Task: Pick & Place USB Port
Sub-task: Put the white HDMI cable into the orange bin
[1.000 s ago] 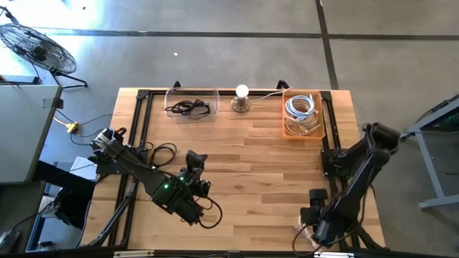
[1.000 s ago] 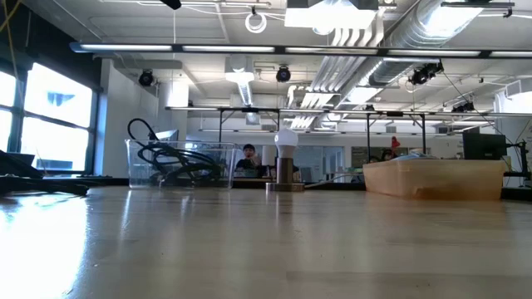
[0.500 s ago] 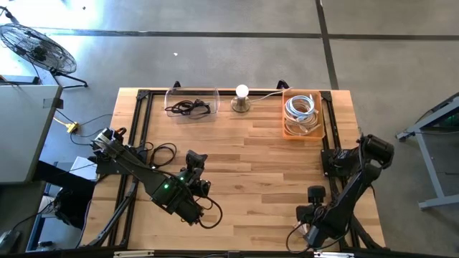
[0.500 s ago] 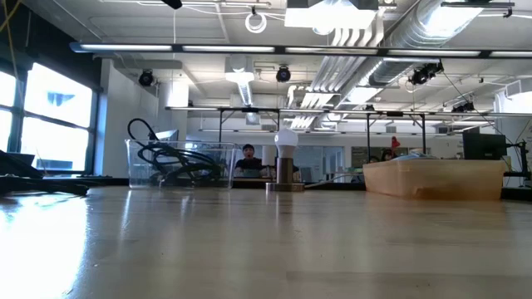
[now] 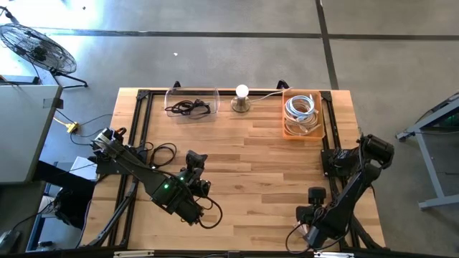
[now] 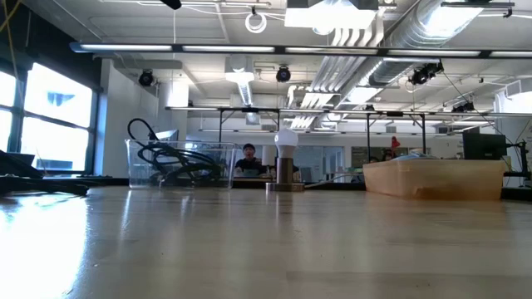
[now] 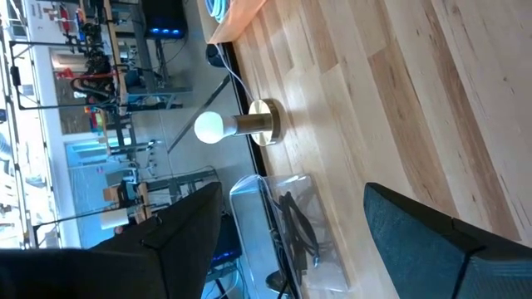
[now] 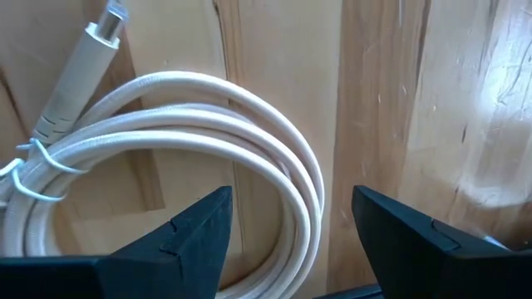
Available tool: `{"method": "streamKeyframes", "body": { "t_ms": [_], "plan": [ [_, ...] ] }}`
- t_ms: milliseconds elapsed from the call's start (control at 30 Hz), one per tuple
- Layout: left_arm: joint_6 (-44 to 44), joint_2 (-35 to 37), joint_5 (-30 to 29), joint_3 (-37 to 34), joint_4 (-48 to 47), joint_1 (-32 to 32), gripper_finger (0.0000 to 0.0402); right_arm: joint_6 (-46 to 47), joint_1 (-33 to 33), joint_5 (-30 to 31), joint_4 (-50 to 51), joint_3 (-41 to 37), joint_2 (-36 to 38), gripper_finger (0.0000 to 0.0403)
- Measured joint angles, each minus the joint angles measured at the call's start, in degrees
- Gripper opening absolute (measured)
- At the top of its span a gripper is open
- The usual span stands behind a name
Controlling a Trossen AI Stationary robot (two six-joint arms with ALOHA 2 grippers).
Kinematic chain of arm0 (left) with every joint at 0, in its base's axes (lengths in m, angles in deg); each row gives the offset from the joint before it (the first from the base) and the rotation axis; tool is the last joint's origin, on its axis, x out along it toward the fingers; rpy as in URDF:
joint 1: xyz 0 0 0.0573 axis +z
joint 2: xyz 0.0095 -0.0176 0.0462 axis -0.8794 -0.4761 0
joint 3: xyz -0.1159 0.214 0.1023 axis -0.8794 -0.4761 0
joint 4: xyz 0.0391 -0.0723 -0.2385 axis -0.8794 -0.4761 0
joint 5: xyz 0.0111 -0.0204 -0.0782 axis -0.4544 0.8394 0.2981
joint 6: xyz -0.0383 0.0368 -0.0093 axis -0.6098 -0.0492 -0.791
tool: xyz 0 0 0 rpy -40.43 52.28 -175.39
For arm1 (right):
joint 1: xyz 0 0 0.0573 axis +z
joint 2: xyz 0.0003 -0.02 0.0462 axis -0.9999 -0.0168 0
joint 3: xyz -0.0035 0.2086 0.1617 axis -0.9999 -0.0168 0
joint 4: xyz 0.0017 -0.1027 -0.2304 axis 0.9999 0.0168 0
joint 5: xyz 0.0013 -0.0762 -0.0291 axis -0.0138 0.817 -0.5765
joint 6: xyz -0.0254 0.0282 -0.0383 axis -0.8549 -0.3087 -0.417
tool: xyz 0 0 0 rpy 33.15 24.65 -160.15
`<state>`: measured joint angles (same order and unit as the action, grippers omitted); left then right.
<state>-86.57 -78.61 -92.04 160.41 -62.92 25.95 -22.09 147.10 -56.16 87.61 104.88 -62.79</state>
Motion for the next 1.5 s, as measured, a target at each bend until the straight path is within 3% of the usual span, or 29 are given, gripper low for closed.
{"method": "streamKeyframes", "body": {
  "t_ms": [200, 400, 567, 733, 933, 1333, 1500],
  "plan": [
    [0.0, 0.0, 0.03, 0.0, 0.04, 0.0, 0.0286, 2.75, 0.0, 2.96, -1.06, -0.54, 0.02, 0.024],
    [0.0, 0.0, 0.01, 0.0, 0.07, 0.0, 0.0286, 2.94, 0.0, -4.93, -11.32, -8.0, 0.33, 0.024],
    [0.0, 0.0, 0.01, 0.0, 0.06, 0.0, 0.0286, 5.31, -0.04, -5.69, -18.38, -12.95, 1.02, 0.024],
    [0.0, 0.0, -0.01, 0.0, 0.04, 0.0, 0.0286, 5.74, -1.23, -7.74, -19.38, -14.14, 1.99, 0.0234],
    [0.0, 0.0, -0.06, 0.0, 0.07, 0.0, 0.0286, 5.53, -3.13, -9.32, -19.9, -14.51, 2.82, 0.0185],
    [0.0, 0.0, 0.47, 0.0, 0.09, 0.0, 0.0286, 3.83, -4.57, -8.56, -19.84, -14.6, 2.84, 0.0031],
    [0.0, 0.0, 0.42, 0.0, 0.09, 0.0, 0.0286, 3.67, -5.28, -8.65, -19.88, -14.6, 2.84, 0.003]
  ]
}}
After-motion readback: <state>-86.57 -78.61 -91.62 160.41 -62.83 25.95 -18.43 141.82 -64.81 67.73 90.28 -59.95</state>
